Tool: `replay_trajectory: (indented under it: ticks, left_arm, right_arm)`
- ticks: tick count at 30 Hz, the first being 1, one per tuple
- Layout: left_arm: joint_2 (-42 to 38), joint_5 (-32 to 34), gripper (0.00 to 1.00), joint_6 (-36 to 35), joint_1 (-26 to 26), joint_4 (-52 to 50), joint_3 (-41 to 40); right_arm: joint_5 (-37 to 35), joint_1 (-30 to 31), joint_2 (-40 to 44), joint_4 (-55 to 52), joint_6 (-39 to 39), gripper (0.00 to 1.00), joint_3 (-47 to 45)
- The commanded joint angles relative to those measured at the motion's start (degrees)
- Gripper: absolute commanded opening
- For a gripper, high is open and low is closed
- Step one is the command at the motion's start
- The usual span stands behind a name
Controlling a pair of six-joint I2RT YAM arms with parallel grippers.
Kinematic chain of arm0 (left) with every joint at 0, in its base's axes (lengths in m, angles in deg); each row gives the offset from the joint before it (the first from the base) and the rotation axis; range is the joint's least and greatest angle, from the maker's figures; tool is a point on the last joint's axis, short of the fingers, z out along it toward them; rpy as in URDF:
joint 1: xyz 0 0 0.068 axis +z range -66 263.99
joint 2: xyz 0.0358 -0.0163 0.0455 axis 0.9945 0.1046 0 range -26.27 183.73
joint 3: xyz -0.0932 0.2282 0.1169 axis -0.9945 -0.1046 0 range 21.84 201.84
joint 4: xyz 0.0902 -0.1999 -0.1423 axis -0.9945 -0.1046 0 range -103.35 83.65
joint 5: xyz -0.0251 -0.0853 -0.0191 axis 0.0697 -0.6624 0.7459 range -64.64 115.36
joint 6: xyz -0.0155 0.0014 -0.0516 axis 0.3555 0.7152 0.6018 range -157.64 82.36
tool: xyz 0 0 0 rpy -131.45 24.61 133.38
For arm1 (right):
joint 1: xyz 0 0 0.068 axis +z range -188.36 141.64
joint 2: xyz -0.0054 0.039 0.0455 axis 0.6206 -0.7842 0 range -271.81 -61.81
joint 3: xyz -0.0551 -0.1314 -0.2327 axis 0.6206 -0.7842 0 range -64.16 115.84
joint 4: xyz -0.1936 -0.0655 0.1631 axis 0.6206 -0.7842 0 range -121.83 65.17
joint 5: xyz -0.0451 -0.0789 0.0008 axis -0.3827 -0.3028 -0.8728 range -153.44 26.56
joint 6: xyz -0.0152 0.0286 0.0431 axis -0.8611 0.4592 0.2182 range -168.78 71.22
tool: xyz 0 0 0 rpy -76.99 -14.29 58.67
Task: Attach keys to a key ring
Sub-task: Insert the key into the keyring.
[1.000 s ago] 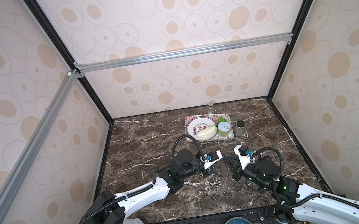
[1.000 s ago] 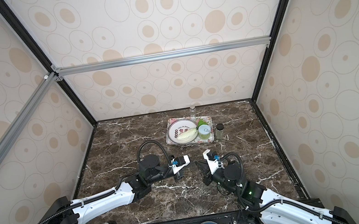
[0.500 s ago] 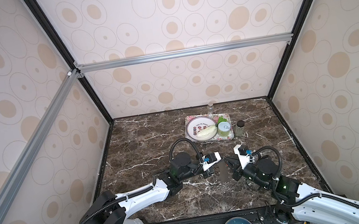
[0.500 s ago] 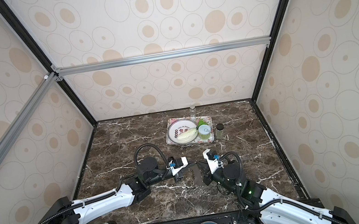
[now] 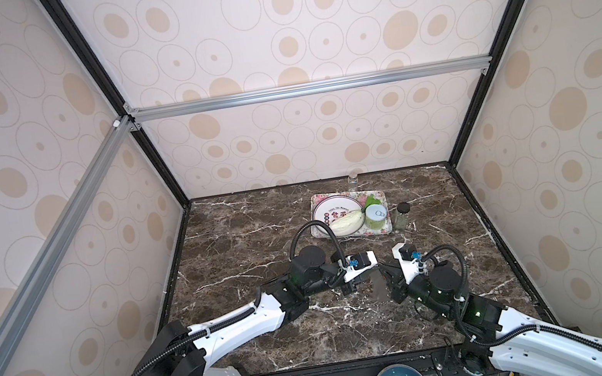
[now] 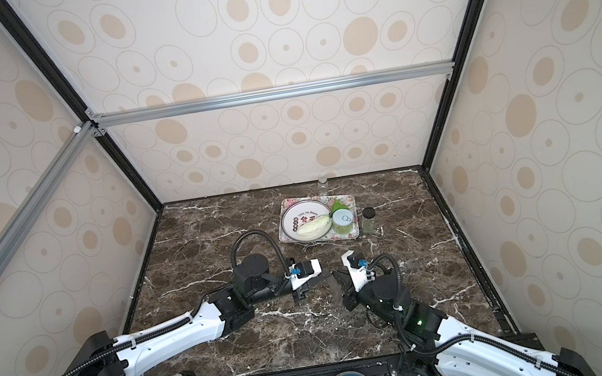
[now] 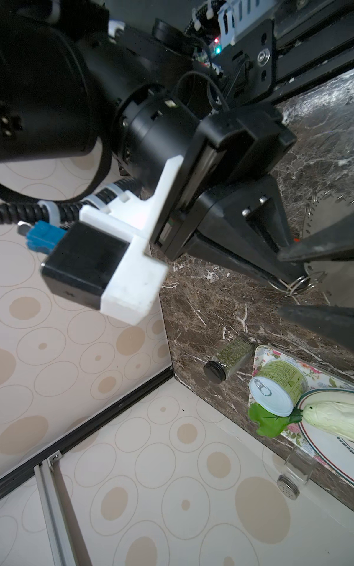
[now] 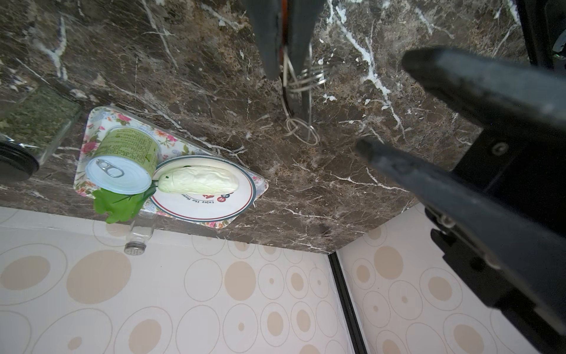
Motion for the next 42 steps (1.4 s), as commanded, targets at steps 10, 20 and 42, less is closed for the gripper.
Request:
replay_trajectory:
  ticks: [10,20,42]
  left_arm:
    - [-0.2,4.4,0.27,-3.9,-0.6,-11.5,4.8]
    - [1.6,4.9,0.25,-4.1,-1.3,-14.1,6.8]
    - [5.4,8.0,0.21,-2.2,-3.4,-13.5,9.6]
  right_arm:
    - [-0.4,-0.2,0.3,0.3,-0.9,0.00,1.4]
    - [0.7,-0.2,0.3,0.5,-1.3,0.00,1.2]
    - [1.9,-0.1,-0.4,0.8,-1.8,0.00,1.5]
